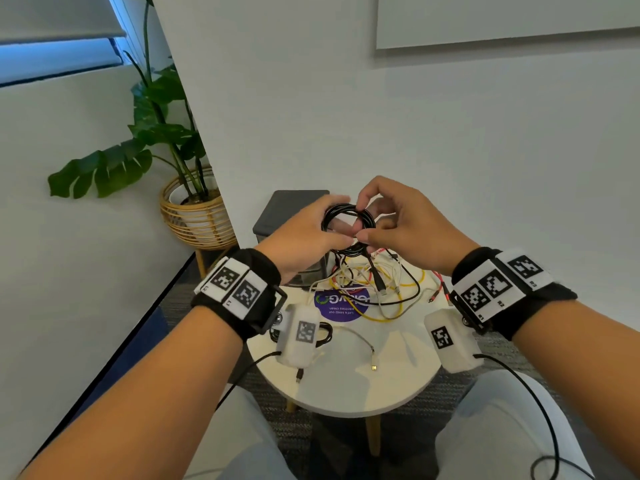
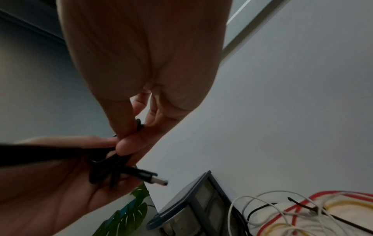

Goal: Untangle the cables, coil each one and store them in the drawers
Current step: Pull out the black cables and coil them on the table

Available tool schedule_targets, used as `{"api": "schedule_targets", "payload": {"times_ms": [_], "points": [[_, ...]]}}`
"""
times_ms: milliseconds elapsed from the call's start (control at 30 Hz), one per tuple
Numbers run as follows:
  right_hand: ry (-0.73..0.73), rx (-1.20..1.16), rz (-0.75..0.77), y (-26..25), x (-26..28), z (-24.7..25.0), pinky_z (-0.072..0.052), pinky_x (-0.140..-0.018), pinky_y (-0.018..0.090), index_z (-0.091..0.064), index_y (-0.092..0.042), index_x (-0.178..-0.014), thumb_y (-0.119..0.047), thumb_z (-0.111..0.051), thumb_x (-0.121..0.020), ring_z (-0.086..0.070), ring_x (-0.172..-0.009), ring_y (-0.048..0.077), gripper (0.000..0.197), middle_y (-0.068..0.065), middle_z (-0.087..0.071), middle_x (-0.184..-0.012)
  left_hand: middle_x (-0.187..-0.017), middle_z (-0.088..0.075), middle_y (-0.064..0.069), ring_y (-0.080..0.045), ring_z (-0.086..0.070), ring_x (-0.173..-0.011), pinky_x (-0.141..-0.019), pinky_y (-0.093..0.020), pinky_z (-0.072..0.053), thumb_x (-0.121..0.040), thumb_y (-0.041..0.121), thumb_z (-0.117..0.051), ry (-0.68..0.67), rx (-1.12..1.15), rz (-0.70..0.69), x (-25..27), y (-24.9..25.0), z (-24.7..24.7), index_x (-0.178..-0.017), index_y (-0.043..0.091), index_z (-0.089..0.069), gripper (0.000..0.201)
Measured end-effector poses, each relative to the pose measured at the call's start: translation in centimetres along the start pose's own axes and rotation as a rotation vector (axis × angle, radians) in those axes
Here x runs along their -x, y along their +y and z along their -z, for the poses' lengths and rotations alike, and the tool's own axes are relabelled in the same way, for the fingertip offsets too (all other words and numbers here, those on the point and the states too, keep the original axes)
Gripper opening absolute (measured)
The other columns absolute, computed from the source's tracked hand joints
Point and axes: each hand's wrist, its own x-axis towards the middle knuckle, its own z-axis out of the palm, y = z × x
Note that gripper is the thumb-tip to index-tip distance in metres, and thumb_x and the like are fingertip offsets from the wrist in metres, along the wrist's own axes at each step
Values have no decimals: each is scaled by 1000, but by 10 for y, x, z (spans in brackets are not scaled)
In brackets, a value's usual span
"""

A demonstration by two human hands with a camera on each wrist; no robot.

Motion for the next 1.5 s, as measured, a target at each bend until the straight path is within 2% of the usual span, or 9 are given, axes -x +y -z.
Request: {"api": "schedule_targets", "payload": {"times_ms": [100,233,300,633,767,900,1067,1267,1500], "points": [[-3,-90,-75,1,-1,1,-61,-71,40,-50,-17,-117,2,-72,-89,-74,-70,28,40,22,-66,-107,-114,-68,-23,-29,-71,-97,-101,-52,-54,-105,11,-51,83,69,25,-3,0,-7,-123,14,-62,21],[-22,-296,-229,12,1,2,-56,-73,35,-59,-12,-126,-4,-63,-89,-68,-83,21,38,20,-67,-120,-96,-67,-10,-28,-63,-91,-98,-61,-52,-107,22,-46,176,10,-13,-6,-12,-14,-105,17,-65,20],[-111,-295,-286,24,5,-1,-52,-80,36,-66,-7,-122,-9,-57,-75,-65,-92,22,48,18,-70,-120,-88,-62,1,-21,-60,-90,-98,-60,-52,-107,21,-45,200,28,-16,-6,-14,-15,-98,23,-65,22],[-181,9,-154,44,15,-23,-56,-80,28,-78,-16,-90,-12,-64,-99,-70,-79,13,17,4,-77,-87,-70,-55,-5,-9,-64,-65,-96,-47,-56,-107,8,-44,238,320,-43,-7,-9,-1,-117,9,-63,22],[-287,166,-159,48,19,-21,-59,-86,37,-79,-21,-89,-15,-65,-98,-72,-85,15,17,0,-77,-88,-64,-41,1,-6,-44,-52,-70,-27,-56,-108,6,-41,258,293,-19,-4,-15,-7,-119,6,-61,23],[-138,66,-216,38,8,-11,-51,-81,30,-77,-25,-106,-17,-60,-101,-69,-88,8,19,-4,-78,-100,-62,-37,2,-5,-42,-46,-69,-32,-48,-103,0,-36,240,339,44,-6,-23,-2,-116,6,-67,33],[-44,-48,-229,11,-5,-24,-45,-71,13,-72,-23,-114,-35,-56,-103,-66,-90,4,24,-3,-75,-102,-66,-37,-1,-9,-39,-51,-61,-26,-48,-105,5,-31,176,435,81,-4,-23,10,-118,0,-67,39],[-98,-147,-327,19,-16,-44,-54,-60,21,-69,-9,-105,-14,-67,-97,-68,-68,13,9,7,-70,-79,-74,-48,-4,-12,-51,-60,-68,-27,-50,-108,6,-36,57,313,65,5,-37,16,-122,9,-68,35],[26,-433,-459,38,-20,-47,-62,-73,24,-68,4,-95,-2,-67,-95,-72,-71,19,7,12,-72,-79,-102,-68,-12,-22,-71,-95,-84,-31,-60,-107,13,-49,7,375,73,7,-56,19,-124,9,-62,21]]}}
